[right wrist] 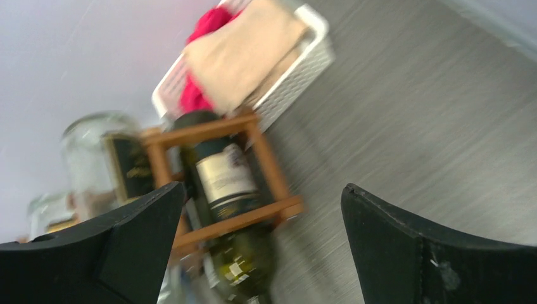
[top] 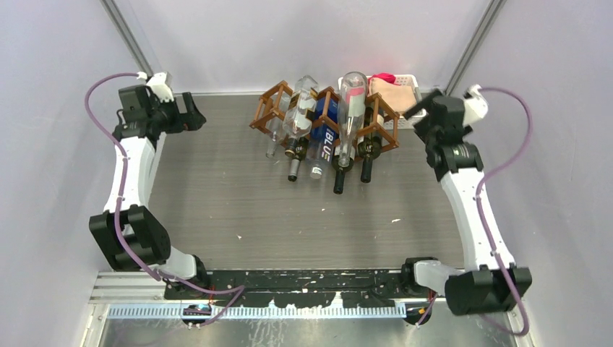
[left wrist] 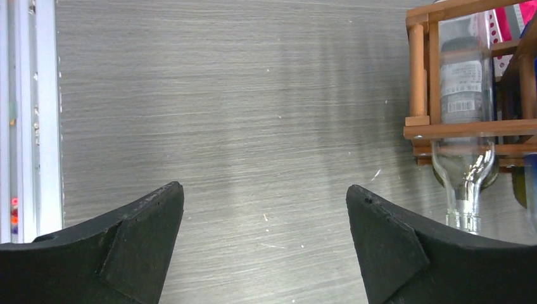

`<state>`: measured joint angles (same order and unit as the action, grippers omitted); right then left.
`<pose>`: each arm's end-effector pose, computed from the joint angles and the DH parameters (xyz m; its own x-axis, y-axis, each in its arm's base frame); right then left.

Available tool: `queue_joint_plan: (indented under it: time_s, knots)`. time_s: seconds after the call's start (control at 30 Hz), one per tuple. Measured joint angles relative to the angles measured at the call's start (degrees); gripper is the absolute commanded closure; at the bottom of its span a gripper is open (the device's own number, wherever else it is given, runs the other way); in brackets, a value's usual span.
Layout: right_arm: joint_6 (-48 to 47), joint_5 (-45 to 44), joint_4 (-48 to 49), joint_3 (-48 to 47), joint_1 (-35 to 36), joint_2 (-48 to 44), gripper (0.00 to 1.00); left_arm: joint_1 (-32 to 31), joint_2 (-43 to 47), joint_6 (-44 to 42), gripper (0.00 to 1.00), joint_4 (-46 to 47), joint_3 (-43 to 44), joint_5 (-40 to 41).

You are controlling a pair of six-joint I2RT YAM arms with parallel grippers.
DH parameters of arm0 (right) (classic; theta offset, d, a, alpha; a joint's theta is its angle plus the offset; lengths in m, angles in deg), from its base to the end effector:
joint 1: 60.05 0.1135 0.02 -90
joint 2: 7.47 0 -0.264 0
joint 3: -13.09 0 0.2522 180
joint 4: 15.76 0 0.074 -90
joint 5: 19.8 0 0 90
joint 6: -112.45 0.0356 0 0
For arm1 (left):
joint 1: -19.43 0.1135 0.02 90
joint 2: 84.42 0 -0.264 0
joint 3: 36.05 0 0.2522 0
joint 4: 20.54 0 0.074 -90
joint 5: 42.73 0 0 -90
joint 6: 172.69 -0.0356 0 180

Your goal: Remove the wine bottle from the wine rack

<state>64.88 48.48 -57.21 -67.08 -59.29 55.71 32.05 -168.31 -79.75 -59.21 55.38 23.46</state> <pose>0.2397 -0.0100 0.3785 -0.0866 0.6257 -0.7752 0.5189 0.6926 0.5010 0.3282 0.0588 0.3540 -0.5109 -0.1625 -0.8442 0.1113 0.9612 -0.2523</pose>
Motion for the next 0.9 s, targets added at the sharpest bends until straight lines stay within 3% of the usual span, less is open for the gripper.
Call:
queue_joint_plan:
  time_s: [0.2,0.4,0.47,0.6,0.9]
  knots:
    - [0.2,4.1,-11.3,-18.5,16.0,12.3,0.00,0.2,-4.9,-0.7,0.00,-11.8,9.1,-1.8]
    - [2.5,6.3,-17.7,-30.0,30.0,21.7,0.00,0.2,-5.8,-1.9,0.02,-18.4,9.7,-2.2]
    - [3.2,6.8,-18.7,-33.8,33.4,25.6,0.07,0.2,-5.8,-2.2,0.05,-20.0,9.8,-2.3]
    - [4.2,8.3,-20.5,-41.2,37.6,33.9,0.20,0.2,-5.9,-3.3,0.08,-22.1,10.1,-3.1]
    - [6.2,10.9,-22.5,-46.1,40.4,45.3,0.31,0.1,-5.9,-3.7,0.11,-24.5,11.1,-5.5]
